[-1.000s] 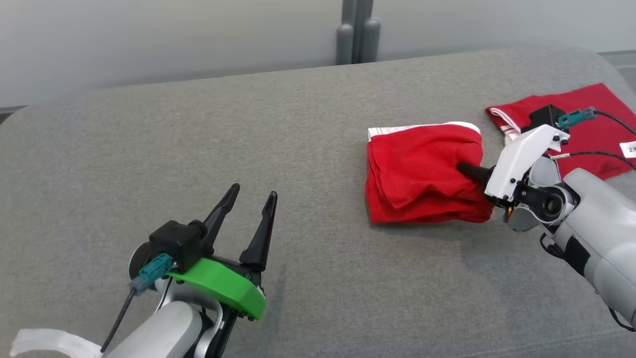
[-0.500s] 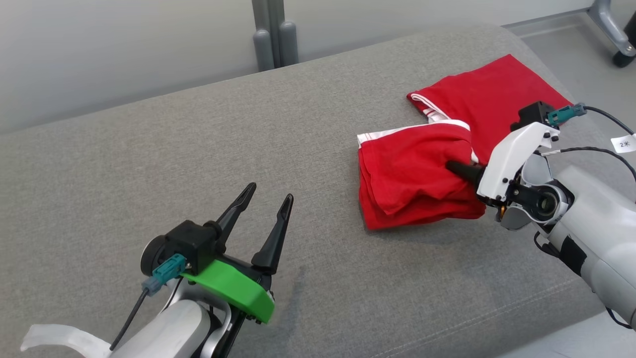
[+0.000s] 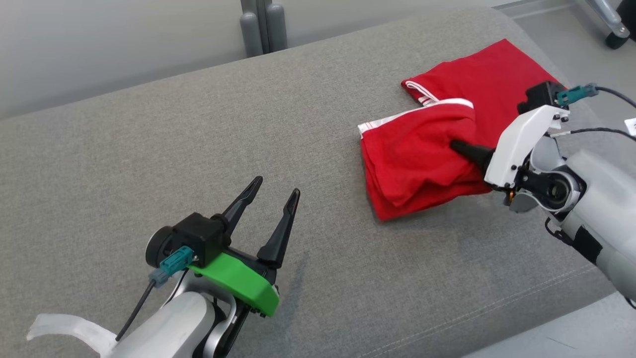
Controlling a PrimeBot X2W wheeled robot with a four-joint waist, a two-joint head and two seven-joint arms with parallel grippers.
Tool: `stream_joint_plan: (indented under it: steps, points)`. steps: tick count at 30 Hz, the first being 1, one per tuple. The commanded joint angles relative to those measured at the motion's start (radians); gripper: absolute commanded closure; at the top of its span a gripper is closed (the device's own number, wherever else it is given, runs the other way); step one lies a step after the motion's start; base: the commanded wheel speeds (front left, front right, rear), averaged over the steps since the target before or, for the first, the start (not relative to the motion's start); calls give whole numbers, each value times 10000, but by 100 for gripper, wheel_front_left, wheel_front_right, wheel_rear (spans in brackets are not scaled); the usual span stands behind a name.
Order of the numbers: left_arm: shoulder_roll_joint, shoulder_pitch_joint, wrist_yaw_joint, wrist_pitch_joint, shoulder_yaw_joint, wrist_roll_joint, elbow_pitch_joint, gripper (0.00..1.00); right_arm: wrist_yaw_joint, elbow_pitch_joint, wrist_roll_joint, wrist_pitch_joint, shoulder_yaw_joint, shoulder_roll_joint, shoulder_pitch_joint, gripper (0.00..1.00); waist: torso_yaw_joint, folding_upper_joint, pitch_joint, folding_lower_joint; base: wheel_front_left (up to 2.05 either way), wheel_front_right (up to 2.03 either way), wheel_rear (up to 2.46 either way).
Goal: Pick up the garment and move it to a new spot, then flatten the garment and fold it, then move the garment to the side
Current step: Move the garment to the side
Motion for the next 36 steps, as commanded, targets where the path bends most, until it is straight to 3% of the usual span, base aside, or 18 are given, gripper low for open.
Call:
stream_joint_plan:
  steps: [1, 15, 23, 36]
  points:
    - [17, -177, -8, 32, 8, 45, 7, 0, 4, -92, -90, -59, -7, -69, -225, 100, 149, -1, 184, 0, 0, 0, 0]
    - [159, -739, 18, 175, 45, 256, -40, 0, 4, -1079, -1210, -360, 659, -1591, -1545, 100, 911, -1, 1406, 0, 0, 0, 0]
    - [315, -1019, 108, 309, 62, 422, -197, 0, 2, -2095, -2094, -1426, 1670, -2675, -1986, 100, 1096, -1, 2054, 0, 0, 0, 0]
    - [718, -1336, 327, 708, 59, 594, -640, 0, 2, -2046, -2454, -3565, 2719, -4053, -2601, 100, 971, -1, 2865, 0, 0, 0, 0]
